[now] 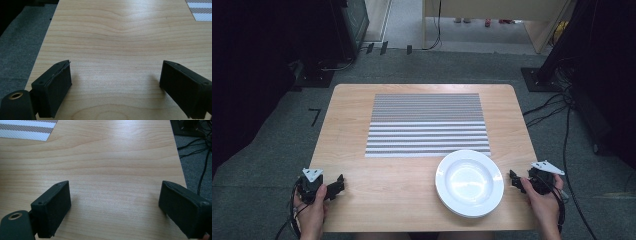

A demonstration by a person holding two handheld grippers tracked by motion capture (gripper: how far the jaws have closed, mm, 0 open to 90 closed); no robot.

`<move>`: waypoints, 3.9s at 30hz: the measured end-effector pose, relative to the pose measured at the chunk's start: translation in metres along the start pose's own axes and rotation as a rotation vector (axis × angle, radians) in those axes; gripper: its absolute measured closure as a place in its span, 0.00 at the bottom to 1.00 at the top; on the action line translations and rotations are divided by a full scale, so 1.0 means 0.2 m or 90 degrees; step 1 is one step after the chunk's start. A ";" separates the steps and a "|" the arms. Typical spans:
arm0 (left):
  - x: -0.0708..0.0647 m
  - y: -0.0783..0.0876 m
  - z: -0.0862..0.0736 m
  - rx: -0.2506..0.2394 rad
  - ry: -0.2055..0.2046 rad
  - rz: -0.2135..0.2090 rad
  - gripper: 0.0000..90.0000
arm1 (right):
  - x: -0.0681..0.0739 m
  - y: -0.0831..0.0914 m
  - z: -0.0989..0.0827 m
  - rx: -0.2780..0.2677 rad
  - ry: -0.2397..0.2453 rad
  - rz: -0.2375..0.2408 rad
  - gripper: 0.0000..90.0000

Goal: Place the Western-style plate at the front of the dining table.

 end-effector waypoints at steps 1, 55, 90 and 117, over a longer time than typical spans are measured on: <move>0.00 0.00 0.00 0.004 0.005 0.004 0.12 | 0.00 0.00 0.00 0.000 0.000 0.000 0.12; -0.68 0.10 0.23 -0.066 -0.071 -0.167 0.12 | 0.21 0.18 0.05 -0.089 -0.036 0.090 0.17; -1.05 0.12 0.34 -0.082 -0.103 -0.265 0.12 | 0.31 0.19 0.04 -0.093 -0.022 0.123 0.26; -1.28 0.14 0.40 -0.089 -0.132 -0.322 0.15 | 0.34 0.20 0.04 -0.118 -0.026 0.158 0.54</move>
Point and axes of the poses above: each handheld gripper's, and its own axes: y roughly backward along the jaws, z roughly out of its top, x roughly to its left, the point moved 4 cm from there along -y, roughly forward along the jaws, and after that the axes turned 13 degrees about -y, right-handed, at the moved point
